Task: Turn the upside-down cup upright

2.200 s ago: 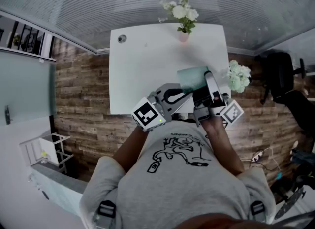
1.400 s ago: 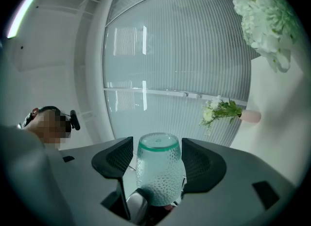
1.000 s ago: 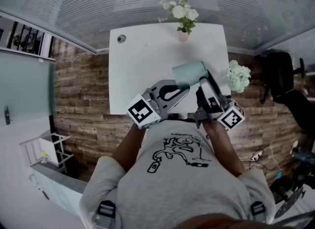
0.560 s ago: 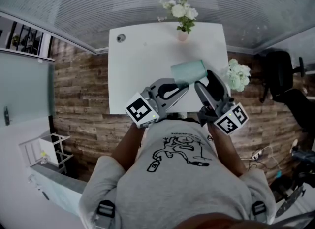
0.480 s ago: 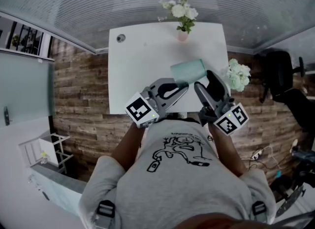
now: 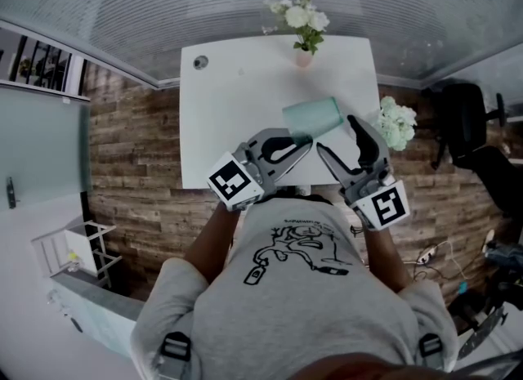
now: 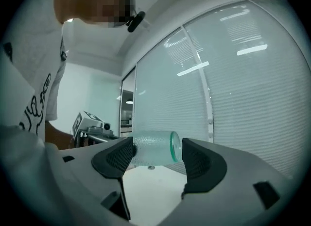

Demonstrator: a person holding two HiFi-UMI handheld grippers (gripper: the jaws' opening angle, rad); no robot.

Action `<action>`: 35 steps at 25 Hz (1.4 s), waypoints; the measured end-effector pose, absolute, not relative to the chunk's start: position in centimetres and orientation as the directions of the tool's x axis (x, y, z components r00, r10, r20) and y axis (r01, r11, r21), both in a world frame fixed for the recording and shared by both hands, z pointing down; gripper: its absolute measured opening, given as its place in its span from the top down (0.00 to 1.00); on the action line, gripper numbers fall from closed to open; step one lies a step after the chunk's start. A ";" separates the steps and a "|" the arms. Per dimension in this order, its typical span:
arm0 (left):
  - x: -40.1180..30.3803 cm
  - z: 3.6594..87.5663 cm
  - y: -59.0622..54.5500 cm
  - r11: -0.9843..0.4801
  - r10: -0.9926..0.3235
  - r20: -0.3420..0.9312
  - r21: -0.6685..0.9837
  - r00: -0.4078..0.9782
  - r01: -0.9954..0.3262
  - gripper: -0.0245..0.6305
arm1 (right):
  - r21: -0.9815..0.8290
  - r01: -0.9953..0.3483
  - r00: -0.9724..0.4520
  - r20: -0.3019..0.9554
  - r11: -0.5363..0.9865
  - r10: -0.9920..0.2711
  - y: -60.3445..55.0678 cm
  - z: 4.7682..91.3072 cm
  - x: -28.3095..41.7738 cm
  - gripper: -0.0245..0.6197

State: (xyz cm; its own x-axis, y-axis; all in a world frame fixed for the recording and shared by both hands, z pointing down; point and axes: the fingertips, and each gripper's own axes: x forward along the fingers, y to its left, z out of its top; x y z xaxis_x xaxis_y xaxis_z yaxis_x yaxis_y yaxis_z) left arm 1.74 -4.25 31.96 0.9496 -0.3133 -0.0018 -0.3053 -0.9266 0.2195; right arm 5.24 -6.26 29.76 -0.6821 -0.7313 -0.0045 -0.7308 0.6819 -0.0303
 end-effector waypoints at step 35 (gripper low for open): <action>2.8 33.6 -3.6 -0.935 -0.287 0.081 0.193 0.955 -0.297 0.94 | 0.848 -0.116 -0.463 0.414 0.517 -0.784 -6.4 34.1 3.7 0.45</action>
